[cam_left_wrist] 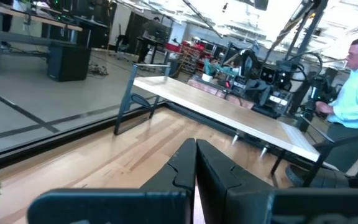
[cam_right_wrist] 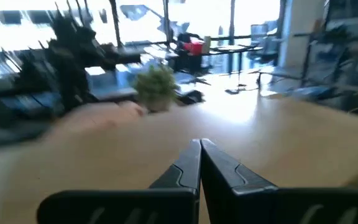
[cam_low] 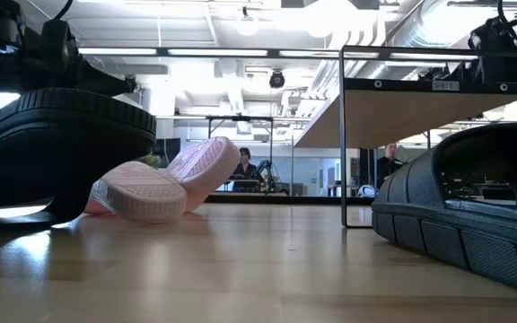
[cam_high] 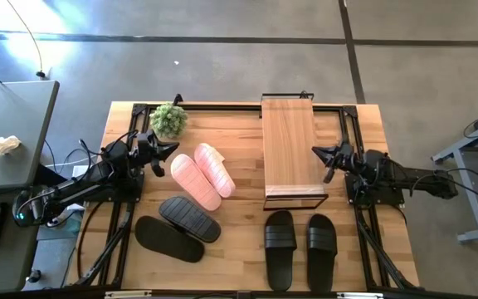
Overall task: Pick and place slides into the shelf
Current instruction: Put the pink slipper under the shelf
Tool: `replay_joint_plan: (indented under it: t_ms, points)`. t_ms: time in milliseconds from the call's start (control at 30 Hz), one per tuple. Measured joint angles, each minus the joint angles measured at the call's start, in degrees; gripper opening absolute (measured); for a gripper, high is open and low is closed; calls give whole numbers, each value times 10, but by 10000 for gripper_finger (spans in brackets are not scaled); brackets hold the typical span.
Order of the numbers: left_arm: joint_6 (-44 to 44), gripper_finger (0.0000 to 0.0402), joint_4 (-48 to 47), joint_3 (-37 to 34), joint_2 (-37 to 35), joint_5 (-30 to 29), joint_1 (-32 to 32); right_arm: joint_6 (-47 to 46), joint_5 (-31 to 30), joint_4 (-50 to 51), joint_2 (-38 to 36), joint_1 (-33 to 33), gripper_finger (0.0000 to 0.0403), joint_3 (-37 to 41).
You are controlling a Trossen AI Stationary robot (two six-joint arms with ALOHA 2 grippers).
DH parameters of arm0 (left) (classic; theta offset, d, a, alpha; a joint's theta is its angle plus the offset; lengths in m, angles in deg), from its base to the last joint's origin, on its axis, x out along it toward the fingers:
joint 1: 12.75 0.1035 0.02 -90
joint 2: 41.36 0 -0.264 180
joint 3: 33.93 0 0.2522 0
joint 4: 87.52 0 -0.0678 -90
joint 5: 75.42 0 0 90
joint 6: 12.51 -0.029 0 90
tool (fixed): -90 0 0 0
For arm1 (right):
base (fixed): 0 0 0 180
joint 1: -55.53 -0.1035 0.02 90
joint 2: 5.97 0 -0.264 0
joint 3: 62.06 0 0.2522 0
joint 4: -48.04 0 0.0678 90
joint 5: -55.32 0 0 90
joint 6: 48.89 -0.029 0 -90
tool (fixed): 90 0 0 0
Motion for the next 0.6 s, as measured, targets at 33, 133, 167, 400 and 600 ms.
replay_joint_plan:
  t_ms: [33, 133, 167, 400, 600]
  points:
    - [36, 1, 5, 0, 0, 5, 0, -41, 14, -16, 0, 0, 0, 0]
    - [213, 1, 35, 0, 0, 23, 0, -157, 42, -82, 0, 0, 0, 0]
    - [271, 1, 49, 0, 0, 18, 0, -189, 43, -107, 0, 0, 0, 0]
    - [528, 1, 194, 0, 0, -45, 0, -338, 34, -211, 0, 0, 0, 0]
    - [542, 1, 478, 5, 0, -45, 0, -358, 48, -222, 0, 0, 0, 0]
